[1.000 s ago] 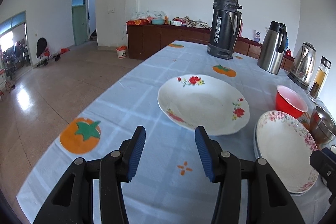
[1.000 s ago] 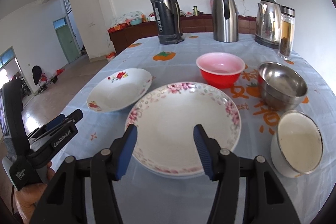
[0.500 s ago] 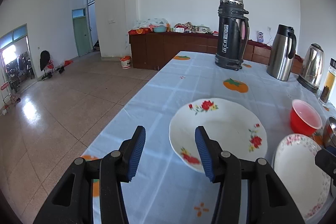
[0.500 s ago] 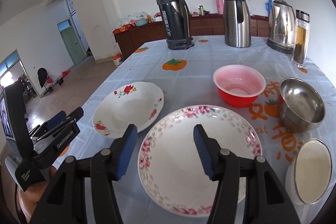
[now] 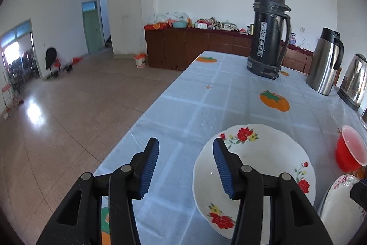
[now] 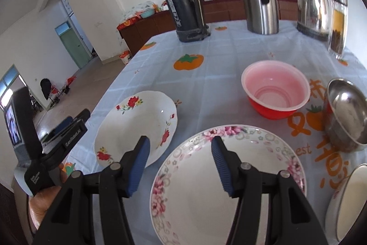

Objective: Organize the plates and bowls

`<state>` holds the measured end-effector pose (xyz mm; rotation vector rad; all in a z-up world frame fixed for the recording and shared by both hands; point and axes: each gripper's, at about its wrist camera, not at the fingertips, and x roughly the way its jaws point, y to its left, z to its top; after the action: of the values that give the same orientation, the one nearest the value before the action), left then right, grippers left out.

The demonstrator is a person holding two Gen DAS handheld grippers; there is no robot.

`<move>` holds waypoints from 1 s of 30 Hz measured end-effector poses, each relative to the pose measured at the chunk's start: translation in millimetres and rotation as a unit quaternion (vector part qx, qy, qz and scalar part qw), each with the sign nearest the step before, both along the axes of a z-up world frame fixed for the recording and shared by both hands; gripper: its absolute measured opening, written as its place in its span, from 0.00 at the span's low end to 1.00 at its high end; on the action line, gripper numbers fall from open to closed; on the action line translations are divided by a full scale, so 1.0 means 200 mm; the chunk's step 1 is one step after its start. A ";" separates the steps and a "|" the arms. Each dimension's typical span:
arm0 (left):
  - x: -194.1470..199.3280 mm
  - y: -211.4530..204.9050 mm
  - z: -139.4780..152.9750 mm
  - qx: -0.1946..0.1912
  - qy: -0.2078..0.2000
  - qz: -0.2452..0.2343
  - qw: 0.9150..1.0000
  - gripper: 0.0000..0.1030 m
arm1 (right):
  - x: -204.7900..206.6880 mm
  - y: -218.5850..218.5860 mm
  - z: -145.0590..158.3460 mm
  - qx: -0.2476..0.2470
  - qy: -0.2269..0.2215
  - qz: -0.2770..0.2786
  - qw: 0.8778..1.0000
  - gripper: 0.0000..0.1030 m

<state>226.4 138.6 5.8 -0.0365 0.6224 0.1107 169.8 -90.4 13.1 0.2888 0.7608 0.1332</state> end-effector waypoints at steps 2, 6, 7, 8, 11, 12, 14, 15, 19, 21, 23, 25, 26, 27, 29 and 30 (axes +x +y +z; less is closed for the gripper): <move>0.01 0.02 -0.01 -0.009 0.004 0.000 1.000 0.51 | 0.03 0.01 -0.01 0.001 0.005 0.001 1.000 0.56; 0.03 0.01 -0.02 -0.014 0.010 -0.004 1.000 0.51 | 0.13 0.01 -0.03 0.013 0.026 -0.006 1.000 0.56; 0.04 0.01 -0.02 -0.011 0.011 -0.004 1.000 0.51 | 0.15 0.01 -0.04 0.016 0.032 -0.007 0.999 0.56; 0.05 0.00 -0.03 -0.008 0.012 -0.004 1.000 0.51 | 0.17 0.01 -0.04 0.019 0.037 -0.006 0.999 0.56; 0.07 0.01 -0.03 -0.008 0.018 -0.006 1.000 0.51 | 0.26 0.01 -0.05 0.025 0.060 -0.002 0.998 0.56; 0.08 0.01 -0.04 -0.015 0.025 -0.008 1.000 0.51 | 0.29 0.01 -0.05 0.024 0.066 -0.001 0.998 0.56; 0.10 0.03 -0.06 -0.037 0.038 -0.015 0.998 0.51 | 0.32 0.01 -0.05 0.021 0.074 -0.001 0.997 0.56; 0.10 0.03 -0.06 -0.043 0.041 -0.017 0.998 0.51 | 0.34 0.01 -0.06 0.019 0.078 -0.002 0.997 0.56; 0.11 0.02 -0.07 -0.025 0.042 -0.010 0.999 0.51 | 0.40 0.02 -0.07 0.009 0.093 0.002 0.996 0.56; 0.11 0.02 -0.07 -0.025 0.044 -0.009 0.999 0.51 | 0.43 0.03 -0.09 0.008 0.105 0.010 0.994 0.56; 0.12 0.03 -0.08 -0.030 0.051 -0.009 0.998 0.51 | 0.46 0.02 -0.11 0.012 0.120 0.012 0.993 0.56; 0.13 0.04 -0.09 -0.034 0.057 -0.010 0.998 0.51 | 0.48 0.01 -0.12 0.013 0.129 0.014 0.991 0.56; 0.14 0.05 -0.10 -0.039 0.061 -0.010 0.997 0.55 | 0.49 0.01 -0.13 0.011 0.131 0.013 0.991 0.56; 0.14 0.06 -0.11 -0.045 0.065 -0.011 0.997 0.60 | 0.50 0.01 -0.12 0.008 0.132 0.015 0.991 0.56; 0.16 0.07 -0.12 -0.061 0.071 -0.010 0.996 0.62 | 0.51 0.02 -0.13 0.003 0.135 0.020 0.991 0.56; 0.16 0.08 -0.12 -0.064 0.073 -0.010 0.995 0.62 | 0.51 0.02 -0.13 0.003 0.138 0.022 0.990 0.56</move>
<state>258.1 153.8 -18.4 -0.1470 0.7756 0.0536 272.6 -85.7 -13.7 0.3001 1.0421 0.1388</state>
